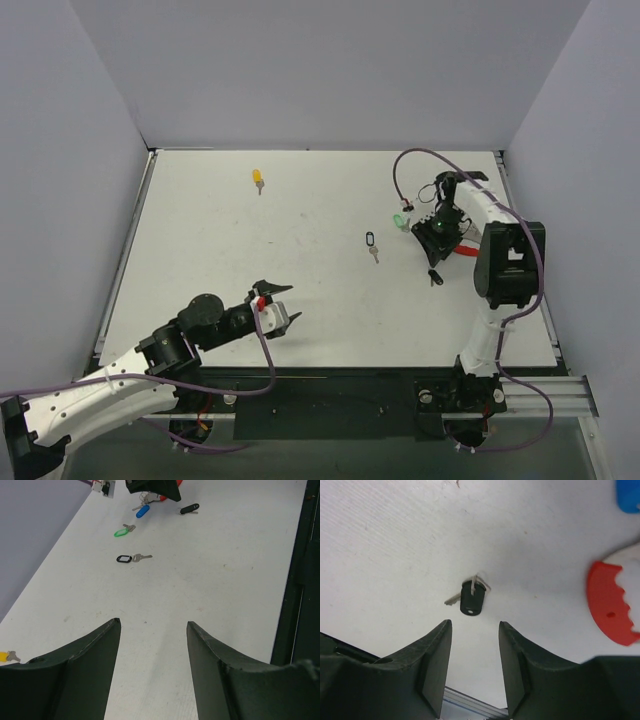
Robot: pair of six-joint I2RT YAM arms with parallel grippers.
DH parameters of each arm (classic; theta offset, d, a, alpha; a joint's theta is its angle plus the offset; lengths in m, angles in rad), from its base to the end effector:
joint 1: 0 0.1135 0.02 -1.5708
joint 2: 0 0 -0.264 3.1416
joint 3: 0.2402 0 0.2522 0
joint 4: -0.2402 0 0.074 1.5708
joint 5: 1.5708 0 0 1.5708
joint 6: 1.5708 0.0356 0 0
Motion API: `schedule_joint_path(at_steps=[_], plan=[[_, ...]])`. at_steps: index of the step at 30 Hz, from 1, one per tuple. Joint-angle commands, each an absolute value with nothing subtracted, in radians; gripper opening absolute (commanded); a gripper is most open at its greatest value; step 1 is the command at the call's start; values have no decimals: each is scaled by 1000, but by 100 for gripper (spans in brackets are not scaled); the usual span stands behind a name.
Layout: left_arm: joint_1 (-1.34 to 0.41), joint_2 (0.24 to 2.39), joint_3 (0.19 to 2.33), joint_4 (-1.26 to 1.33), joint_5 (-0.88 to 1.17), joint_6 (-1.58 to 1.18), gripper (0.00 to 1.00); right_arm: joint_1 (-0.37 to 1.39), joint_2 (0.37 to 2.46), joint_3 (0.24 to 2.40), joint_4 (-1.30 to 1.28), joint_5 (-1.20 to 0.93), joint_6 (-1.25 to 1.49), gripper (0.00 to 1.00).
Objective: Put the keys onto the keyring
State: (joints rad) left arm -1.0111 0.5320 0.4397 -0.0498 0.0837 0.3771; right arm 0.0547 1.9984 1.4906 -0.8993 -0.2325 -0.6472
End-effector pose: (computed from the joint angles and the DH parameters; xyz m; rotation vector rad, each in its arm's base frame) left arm 0.0773 -0.1290 0.2691 1.1625 1.2980 -0.5400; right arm 0.3894 0.0295 0.1799 -1.0255 2.7202 0.2550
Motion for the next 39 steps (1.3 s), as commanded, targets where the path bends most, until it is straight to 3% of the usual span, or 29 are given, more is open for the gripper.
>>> schedule_joint_path(at_steps=[1, 4, 5, 8, 11, 21, 28, 30, 34, 39], plan=[[-985, 514, 448, -14, 84, 341, 66, 2, 1809, 1491, -966, -300, -647, 38], [-948, 520, 468, 35, 71, 235, 68, -84, 1711, 1432, -857, -391, -618, 42], [-915, 526, 474, 52, 63, 188, 74, -127, 1654, 1405, -798, -441, -595, 44], [-816, 566, 526, 54, 113, 24, 84, -178, 1626, 1312, -663, -498, -539, 63], [-685, 639, 584, 13, 150, -55, 86, -204, 1716, 1365, -663, -471, -470, 63], [-643, 634, 584, -63, 37, 26, 87, -216, 1948, 1589, -575, -325, -117, 48], [-643, 650, 577, -60, 44, 52, 87, -213, 2124, 1831, -627, -302, -112, 44], [-641, 653, 574, -58, 43, 57, 87, -213, 2184, 1905, -673, -292, -118, 38], [-640, 663, 571, -54, 44, 66, 87, -215, 2246, 1960, -701, -278, -117, 29], [-624, 673, 571, -48, 54, 69, 86, -215, 2281, 1997, -724, -293, -115, 27]])
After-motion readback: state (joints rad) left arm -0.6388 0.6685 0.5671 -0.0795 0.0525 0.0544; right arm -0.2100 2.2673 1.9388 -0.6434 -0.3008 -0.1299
